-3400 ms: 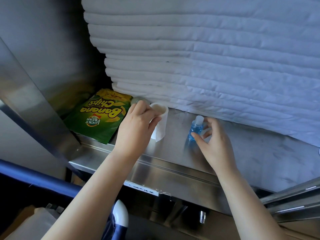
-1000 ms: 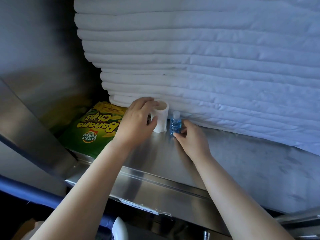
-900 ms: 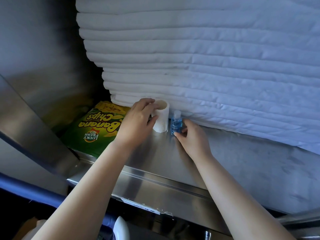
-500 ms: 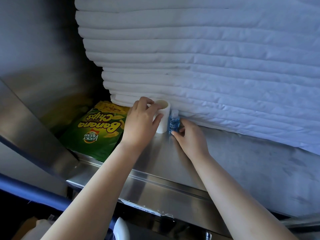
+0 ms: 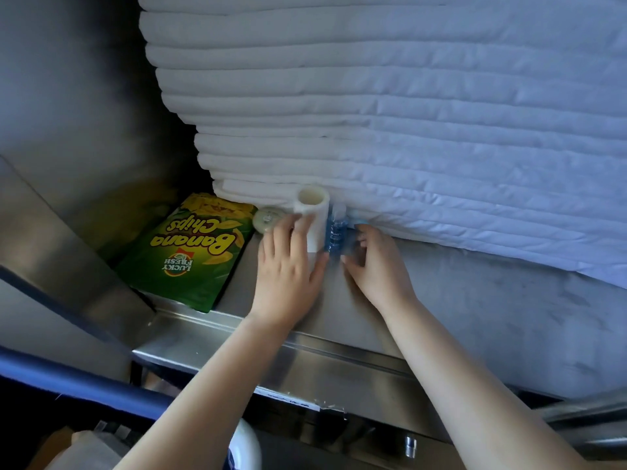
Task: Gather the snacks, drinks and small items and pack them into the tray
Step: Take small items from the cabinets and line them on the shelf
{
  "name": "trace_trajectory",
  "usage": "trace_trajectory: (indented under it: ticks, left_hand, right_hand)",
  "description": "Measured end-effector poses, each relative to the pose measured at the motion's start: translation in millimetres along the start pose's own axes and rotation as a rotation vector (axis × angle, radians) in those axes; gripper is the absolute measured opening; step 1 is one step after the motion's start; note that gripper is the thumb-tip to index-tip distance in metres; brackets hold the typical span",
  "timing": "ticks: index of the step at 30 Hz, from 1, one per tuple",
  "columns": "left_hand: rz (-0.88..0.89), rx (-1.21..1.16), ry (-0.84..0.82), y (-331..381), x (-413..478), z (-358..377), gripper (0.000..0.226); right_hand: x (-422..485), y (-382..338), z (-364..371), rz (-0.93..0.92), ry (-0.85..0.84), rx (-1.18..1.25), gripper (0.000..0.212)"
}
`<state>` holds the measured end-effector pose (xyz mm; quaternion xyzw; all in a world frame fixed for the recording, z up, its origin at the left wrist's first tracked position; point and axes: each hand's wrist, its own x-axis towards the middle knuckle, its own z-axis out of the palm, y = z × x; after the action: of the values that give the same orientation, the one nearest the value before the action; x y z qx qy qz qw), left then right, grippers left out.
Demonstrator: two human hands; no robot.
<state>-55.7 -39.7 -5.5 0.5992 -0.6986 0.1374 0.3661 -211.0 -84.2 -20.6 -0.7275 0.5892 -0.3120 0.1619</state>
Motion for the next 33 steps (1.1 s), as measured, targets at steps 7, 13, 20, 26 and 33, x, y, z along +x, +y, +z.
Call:
trace_trajectory:
  ticks: [7,13,20,26,33]
  left_hand:
    - [0.026,-0.104,-0.387,5,-21,5,0.02]
    - [0.138,0.023,-0.595,6,-37,7,0.054]
    - [0.085,0.19,-0.63,30,-66,-16,0.055]
    - [-0.001,0.086,-0.712,68,-111,-57,0.059]
    - [0.165,-0.087,-0.532,195,-142,-135,0.059]
  right_hand:
    - [-46,14,-22,-0.043,-0.065,-0.343,0.042]
    - [-77,17,-28,-0.005,-0.111,-0.412,0.049]
    - [-117,17,-46,-0.038,-0.178,-0.436,0.051]
    - [-197,8,-86,-0.125,-0.198,-0.431,0.052]
    - [-318,3,-184,-0.201,0.055,-0.435,0.046]
